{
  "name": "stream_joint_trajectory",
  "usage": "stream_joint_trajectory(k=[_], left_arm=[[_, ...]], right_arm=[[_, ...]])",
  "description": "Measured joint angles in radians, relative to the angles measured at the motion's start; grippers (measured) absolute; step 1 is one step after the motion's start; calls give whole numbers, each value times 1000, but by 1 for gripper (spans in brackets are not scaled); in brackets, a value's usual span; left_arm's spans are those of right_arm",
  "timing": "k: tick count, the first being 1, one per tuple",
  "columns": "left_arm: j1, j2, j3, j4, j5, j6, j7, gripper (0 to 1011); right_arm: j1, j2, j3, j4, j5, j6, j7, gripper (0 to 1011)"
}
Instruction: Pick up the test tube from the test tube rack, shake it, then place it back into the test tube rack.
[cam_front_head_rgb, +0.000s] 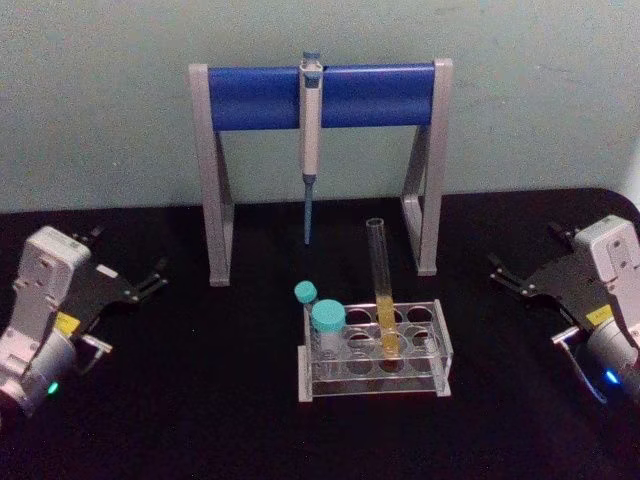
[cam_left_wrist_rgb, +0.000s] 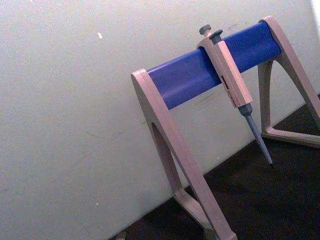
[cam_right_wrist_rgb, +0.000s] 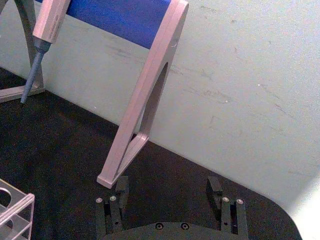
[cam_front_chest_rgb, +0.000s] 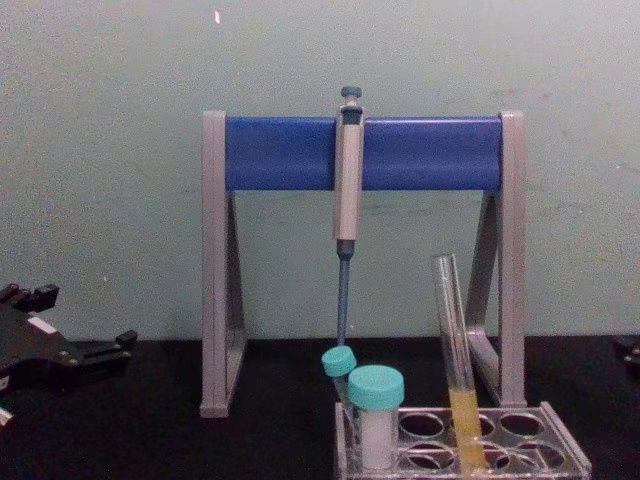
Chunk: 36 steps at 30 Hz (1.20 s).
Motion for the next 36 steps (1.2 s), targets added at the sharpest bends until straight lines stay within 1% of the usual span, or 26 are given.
stream_joint_trajectory(k=[36], left_arm=[[0,0,0,0,0,0,0,1001]], right_arm=[[0,1,0,0,0,-1,0,1000]])
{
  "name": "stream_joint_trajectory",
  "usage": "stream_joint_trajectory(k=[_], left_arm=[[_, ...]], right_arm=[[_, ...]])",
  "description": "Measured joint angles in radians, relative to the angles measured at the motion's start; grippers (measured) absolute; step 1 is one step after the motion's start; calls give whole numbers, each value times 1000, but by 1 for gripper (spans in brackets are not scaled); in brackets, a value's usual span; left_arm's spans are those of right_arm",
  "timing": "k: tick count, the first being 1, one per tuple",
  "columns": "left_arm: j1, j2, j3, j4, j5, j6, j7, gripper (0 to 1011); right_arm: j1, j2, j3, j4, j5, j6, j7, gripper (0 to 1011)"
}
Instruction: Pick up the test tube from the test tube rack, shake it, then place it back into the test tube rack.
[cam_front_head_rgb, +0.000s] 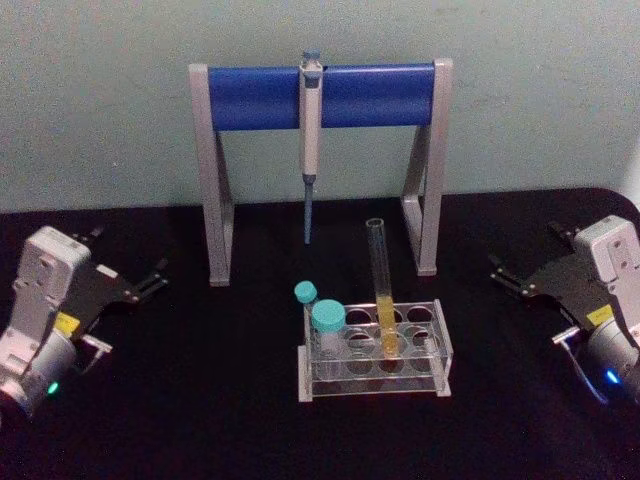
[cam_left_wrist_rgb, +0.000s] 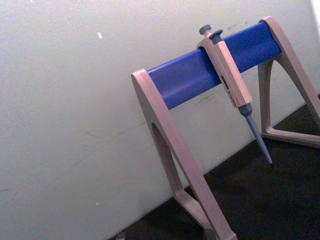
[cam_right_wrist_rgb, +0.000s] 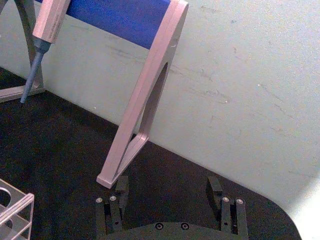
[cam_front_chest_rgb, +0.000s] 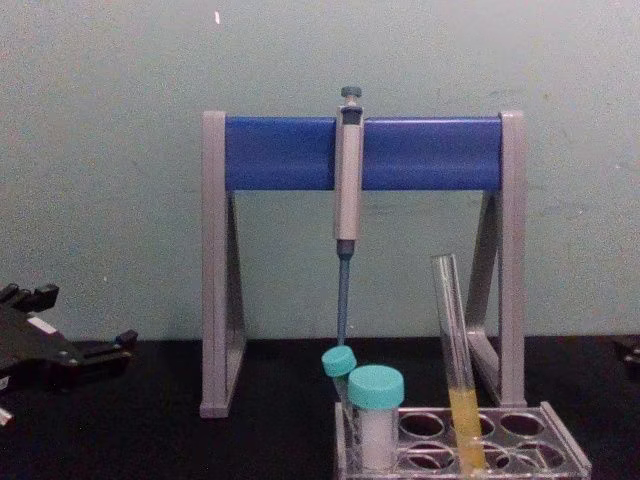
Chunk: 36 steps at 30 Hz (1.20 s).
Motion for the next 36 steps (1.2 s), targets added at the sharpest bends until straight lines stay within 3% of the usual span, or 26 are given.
stream_joint_trajectory(k=[18,36], left_arm=[[0,0,0,0,0,0,0,1001],[0,0,0,0,0,0,0,1001]], right_arm=[[0,0,1,0,-1,0,0,1000],[-31,-8,54,-49,-7,-50,68,1000]])
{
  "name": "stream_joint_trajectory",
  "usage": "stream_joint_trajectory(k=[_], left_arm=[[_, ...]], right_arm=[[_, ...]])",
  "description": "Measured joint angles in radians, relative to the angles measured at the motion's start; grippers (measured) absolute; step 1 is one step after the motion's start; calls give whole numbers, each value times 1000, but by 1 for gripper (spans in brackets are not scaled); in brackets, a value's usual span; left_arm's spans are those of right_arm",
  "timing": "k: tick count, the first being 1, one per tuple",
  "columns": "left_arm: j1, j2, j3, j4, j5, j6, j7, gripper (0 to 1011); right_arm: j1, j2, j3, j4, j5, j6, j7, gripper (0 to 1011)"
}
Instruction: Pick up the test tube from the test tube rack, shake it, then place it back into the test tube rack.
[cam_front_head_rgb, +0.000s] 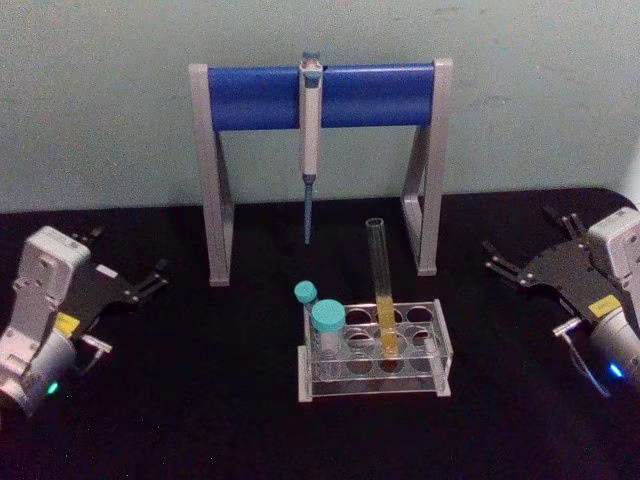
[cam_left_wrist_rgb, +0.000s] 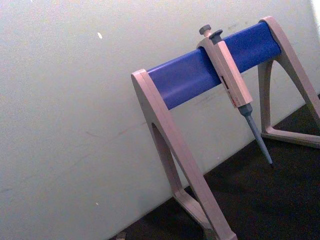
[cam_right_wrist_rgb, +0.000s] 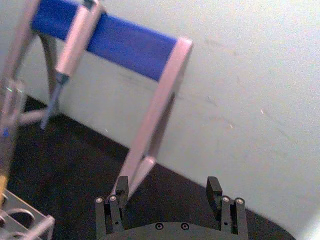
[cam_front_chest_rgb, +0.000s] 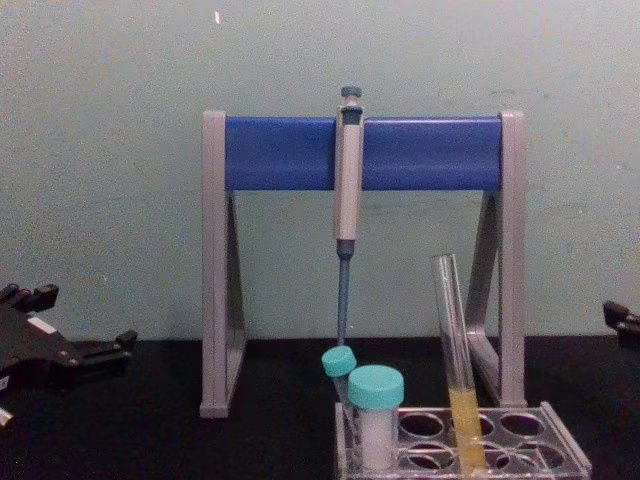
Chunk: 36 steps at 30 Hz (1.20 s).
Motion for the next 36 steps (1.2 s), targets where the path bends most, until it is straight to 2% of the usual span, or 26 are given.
stream_joint_trajectory(k=[8,18,28,36], left_arm=[[0,0,0,0,0,0,0,1001],[0,0,0,0,0,0,0,1001],[0,0,0,0,0,0,0,1001],[0,0,0,0,0,0,0,1001]], right_arm=[[-16,6,12,-64,18,-31,69,1000],[-24,4,12,-114,52,-42,165,1000],[-5,-21,-4,-127,103,0,282,1000],[28,-46,-20,-116,123,48,353,1000]])
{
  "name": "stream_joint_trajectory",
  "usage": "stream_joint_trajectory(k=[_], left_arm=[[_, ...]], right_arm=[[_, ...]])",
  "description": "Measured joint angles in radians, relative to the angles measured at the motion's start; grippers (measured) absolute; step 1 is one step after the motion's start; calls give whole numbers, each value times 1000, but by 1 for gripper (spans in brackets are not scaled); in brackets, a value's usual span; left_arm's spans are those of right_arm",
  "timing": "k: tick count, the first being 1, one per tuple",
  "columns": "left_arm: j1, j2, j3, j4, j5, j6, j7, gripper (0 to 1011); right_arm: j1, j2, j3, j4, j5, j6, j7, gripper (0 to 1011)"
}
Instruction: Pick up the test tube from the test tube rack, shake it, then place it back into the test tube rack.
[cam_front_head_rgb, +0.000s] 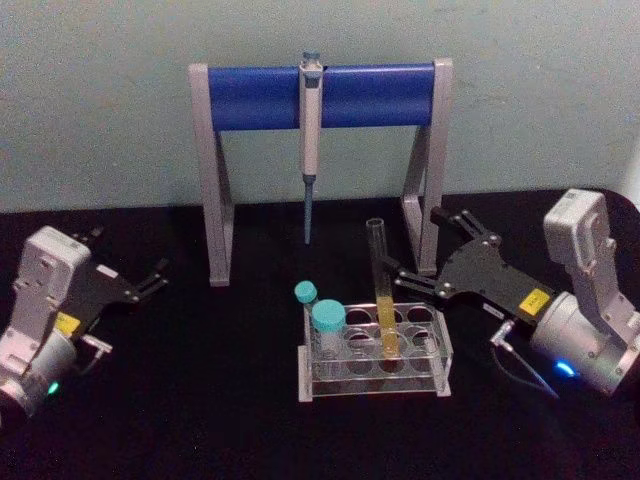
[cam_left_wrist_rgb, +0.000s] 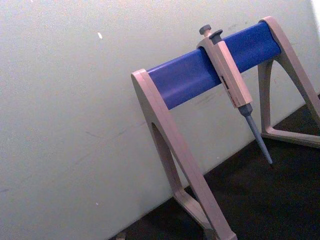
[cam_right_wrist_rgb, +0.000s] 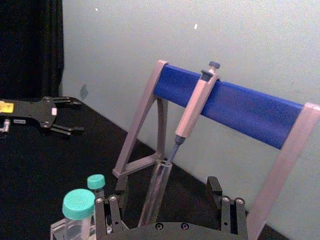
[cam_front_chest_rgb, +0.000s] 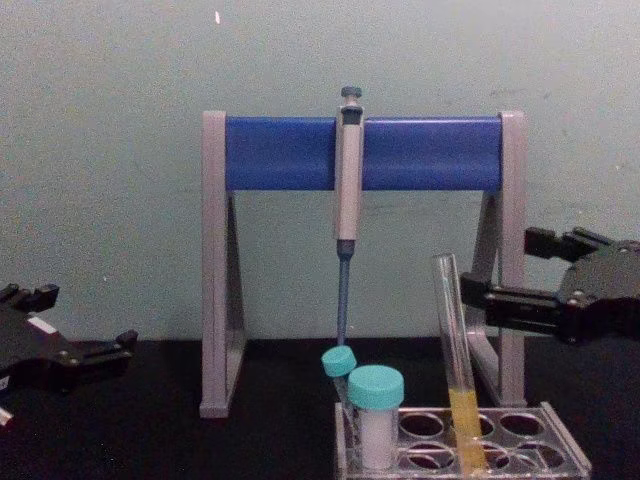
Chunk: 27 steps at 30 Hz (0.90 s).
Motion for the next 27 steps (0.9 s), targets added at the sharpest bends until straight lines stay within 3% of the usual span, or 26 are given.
stream_joint_trajectory(k=[16,27], left_arm=[[0,0,0,0,0,0,0,1001],[0,0,0,0,0,0,0,1001]], right_arm=[[62,-74,-1,57,35,167,54,1000],[86,-98,-3,69,43,272,42,1000]])
